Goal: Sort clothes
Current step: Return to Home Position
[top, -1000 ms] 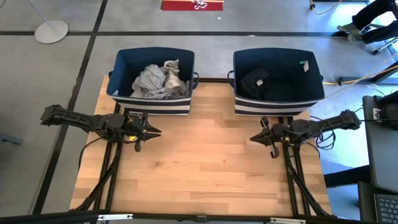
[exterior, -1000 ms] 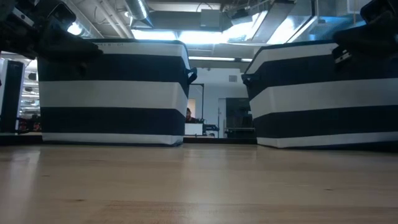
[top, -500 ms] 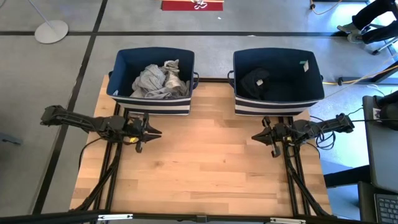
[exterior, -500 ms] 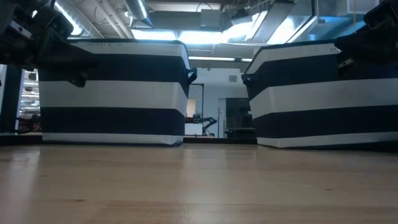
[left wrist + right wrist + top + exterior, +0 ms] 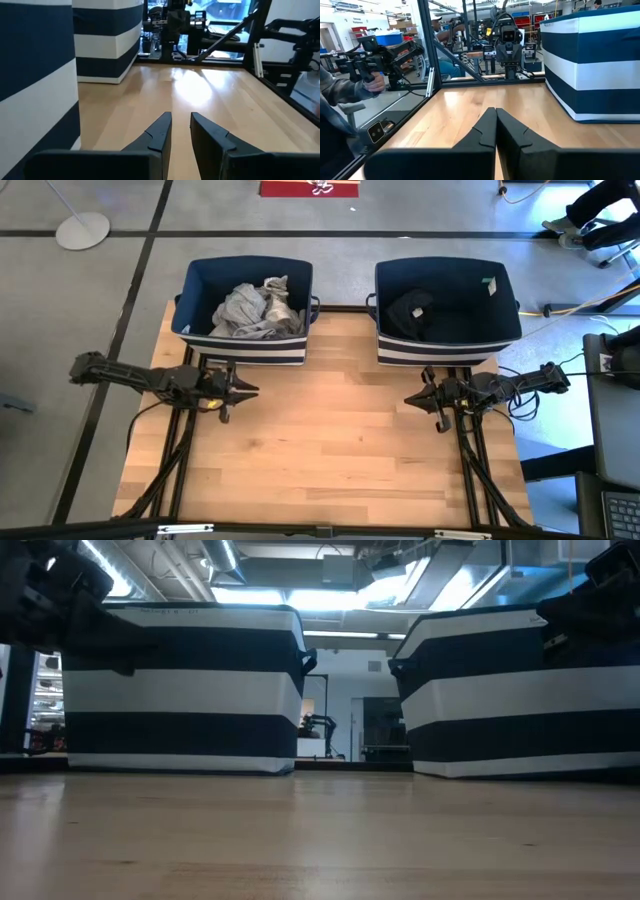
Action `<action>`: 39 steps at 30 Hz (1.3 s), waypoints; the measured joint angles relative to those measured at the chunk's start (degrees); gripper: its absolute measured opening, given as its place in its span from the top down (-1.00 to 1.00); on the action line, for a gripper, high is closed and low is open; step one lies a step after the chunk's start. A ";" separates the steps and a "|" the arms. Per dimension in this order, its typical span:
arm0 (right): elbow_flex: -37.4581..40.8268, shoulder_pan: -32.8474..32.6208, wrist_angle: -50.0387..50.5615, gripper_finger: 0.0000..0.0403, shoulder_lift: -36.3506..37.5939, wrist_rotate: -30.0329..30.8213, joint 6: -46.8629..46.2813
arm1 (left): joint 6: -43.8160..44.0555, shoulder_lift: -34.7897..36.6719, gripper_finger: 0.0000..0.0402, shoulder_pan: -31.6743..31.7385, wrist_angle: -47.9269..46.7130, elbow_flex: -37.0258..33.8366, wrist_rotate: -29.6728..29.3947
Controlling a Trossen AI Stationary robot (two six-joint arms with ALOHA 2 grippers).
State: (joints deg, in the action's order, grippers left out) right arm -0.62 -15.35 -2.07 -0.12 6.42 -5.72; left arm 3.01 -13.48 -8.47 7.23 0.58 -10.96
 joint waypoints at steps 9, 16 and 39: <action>0.05 0.00 -0.19 0.96 0.00 0.00 0.04 | -0.11 9.27 0.70 -0.02 -4.59 0.00 -2.89; 0.11 0.00 -0.39 0.96 0.00 0.02 0.04 | 1.19 10.72 0.70 -0.01 -4.70 0.00 -2.38; 0.15 0.00 -0.65 0.96 0.00 0.09 0.02 | 1.07 10.72 0.70 -0.02 -4.74 0.00 -2.34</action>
State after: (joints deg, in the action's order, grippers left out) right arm -0.47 -15.35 -2.72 -0.12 6.50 -5.69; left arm 4.08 -2.76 -8.49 2.48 0.58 -13.30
